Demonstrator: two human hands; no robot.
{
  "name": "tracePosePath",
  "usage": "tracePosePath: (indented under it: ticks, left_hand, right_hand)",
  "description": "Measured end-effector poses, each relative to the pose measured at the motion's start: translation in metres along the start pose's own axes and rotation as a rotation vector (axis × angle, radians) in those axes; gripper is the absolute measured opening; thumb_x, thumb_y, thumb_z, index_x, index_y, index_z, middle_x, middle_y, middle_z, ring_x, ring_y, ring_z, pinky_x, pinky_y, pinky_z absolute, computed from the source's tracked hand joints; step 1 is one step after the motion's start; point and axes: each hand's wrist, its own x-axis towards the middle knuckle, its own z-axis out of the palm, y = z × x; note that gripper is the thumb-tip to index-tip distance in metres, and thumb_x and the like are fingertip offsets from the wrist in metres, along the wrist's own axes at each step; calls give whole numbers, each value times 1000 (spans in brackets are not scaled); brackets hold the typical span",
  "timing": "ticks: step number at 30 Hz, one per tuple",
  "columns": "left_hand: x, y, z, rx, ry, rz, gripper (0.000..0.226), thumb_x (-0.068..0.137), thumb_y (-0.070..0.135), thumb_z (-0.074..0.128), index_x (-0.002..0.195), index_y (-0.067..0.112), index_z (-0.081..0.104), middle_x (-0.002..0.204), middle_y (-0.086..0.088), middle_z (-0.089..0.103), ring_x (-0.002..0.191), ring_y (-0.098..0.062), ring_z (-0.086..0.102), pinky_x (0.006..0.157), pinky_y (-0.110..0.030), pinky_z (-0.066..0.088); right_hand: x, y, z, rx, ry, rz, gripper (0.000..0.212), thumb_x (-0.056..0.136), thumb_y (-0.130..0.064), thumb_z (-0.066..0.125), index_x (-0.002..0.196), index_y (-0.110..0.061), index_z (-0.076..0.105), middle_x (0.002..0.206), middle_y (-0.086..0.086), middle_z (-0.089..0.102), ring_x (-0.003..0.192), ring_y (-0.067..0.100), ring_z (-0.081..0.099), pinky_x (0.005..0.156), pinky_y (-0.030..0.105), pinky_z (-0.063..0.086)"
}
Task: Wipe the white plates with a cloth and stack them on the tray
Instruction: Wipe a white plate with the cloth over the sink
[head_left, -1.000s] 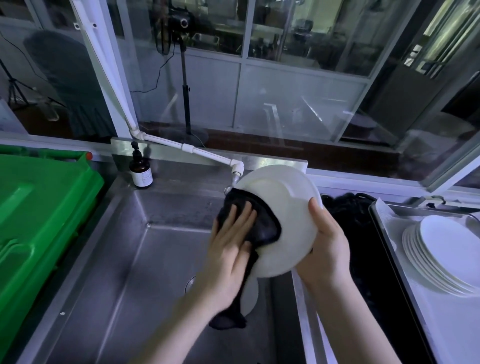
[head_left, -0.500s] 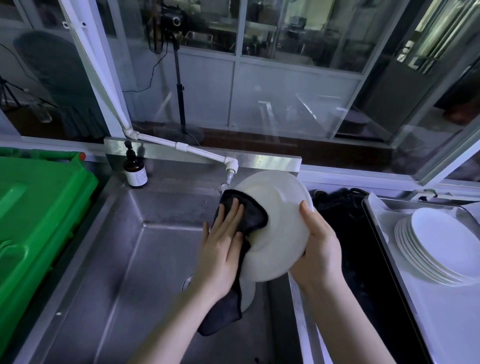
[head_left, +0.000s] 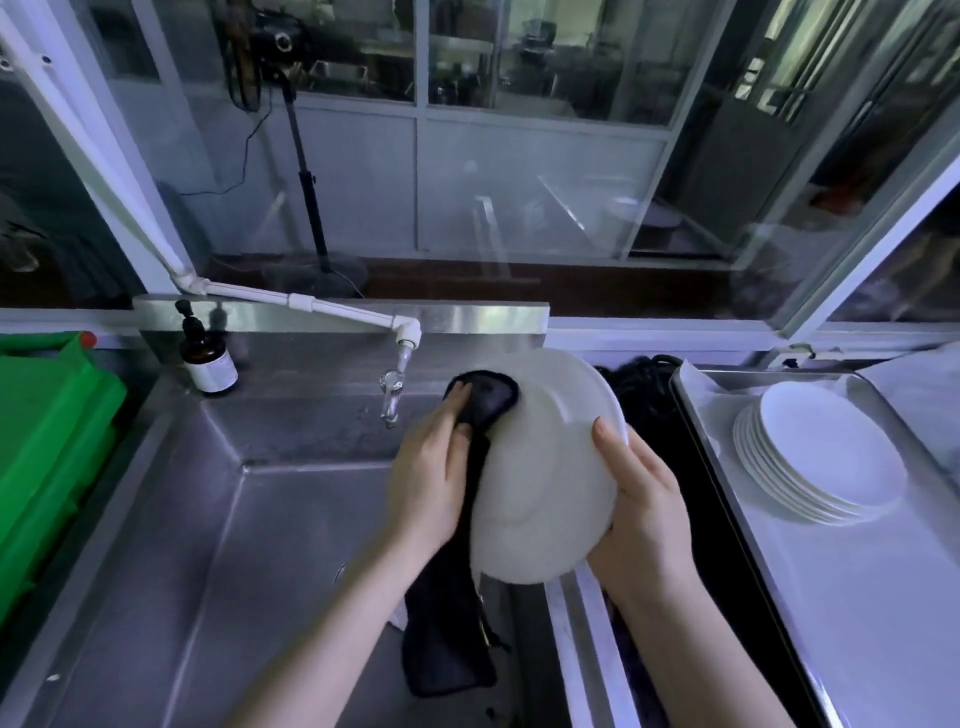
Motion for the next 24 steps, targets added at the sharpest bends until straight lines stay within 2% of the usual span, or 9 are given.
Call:
tracePosePath:
  ticks: [3, 5, 8, 10, 13, 15, 18, 20, 24]
  left_hand:
    - [2, 3, 18, -18, 102, -255, 22, 104, 16, 42, 106, 2, 59, 82, -16, 62, 84, -43, 60, 64, -34, 28]
    - [5, 9, 28, 2, 91, -368, 23, 104, 21, 44, 113, 6, 59, 94, -19, 67, 91, -41, 62, 65, -35, 32]
    - [7, 28, 46, -103, -93, -473, 34, 101, 23, 50, 134, 33, 51, 108, 5, 62, 96, -23, 61, 67, -28, 40]
    - [10, 44, 59, -281, -201, -500, 30, 100, 15, 50, 118, 36, 63, 110, 6, 68, 94, -14, 66, 71, -22, 47]
    - [16, 69, 75, -448, -356, -601, 36, 98, 9, 53, 84, 29, 79, 93, -2, 77, 77, -8, 73, 59, -15, 51]
    - [20, 83, 87, -477, -410, -671, 25, 96, 30, 58, 85, 28, 80, 93, -6, 77, 79, -15, 74, 64, -22, 55]
    - [20, 104, 104, -577, -495, -789, 61, 70, 74, 63, 101, 22, 77, 99, -11, 76, 94, -29, 73, 90, -42, 54]
    - [18, 114, 120, -556, -489, -764, 59, 60, 66, 74, 97, 21, 78, 97, -10, 77, 90, -29, 74, 91, -44, 55]
    - [16, 134, 157, -484, -361, -683, 10, 78, 22, 75, 82, 14, 79, 90, -14, 76, 83, -29, 72, 87, -45, 55]
  right_hand:
    - [1, -29, -29, -208, -5, -99, 34, 93, -31, 60, 119, -14, 71, 116, 18, 72, 111, 41, 66, 91, 51, 54]
    - [2, -47, -48, -392, -60, -209, 29, 93, -33, 59, 117, -25, 73, 111, 7, 75, 104, 29, 70, 85, 42, 55]
    - [5, -64, -77, -855, -229, -396, 28, 102, -28, 55, 126, -35, 67, 101, -1, 74, 88, 11, 65, 75, 28, 51]
    - [6, -70, -95, -1117, -360, -450, 36, 105, -21, 52, 139, -30, 57, 97, 6, 73, 81, 14, 65, 76, 30, 52]
    - [4, -79, -120, -1389, -402, -660, 39, 98, -9, 60, 137, -13, 61, 100, 5, 75, 86, 11, 61, 80, -1, 38]
    - [2, -83, -138, -1491, -438, -710, 41, 95, -10, 63, 136, -9, 61, 111, 3, 75, 96, 12, 66, 82, 7, 43]
    - [1, -86, -172, -1554, -525, -769, 47, 94, -6, 64, 140, -8, 57, 132, 4, 67, 121, 18, 64, 91, 30, 55]
    - [4, -91, -196, -1591, -588, -827, 50, 93, 0, 64, 141, -8, 55, 144, 2, 58, 131, 19, 56, 100, 35, 53]
    - [14, -107, -233, -1636, -536, -878, 43, 97, -15, 63, 140, -18, 59, 144, -3, 57, 131, 18, 57, 104, 43, 51]
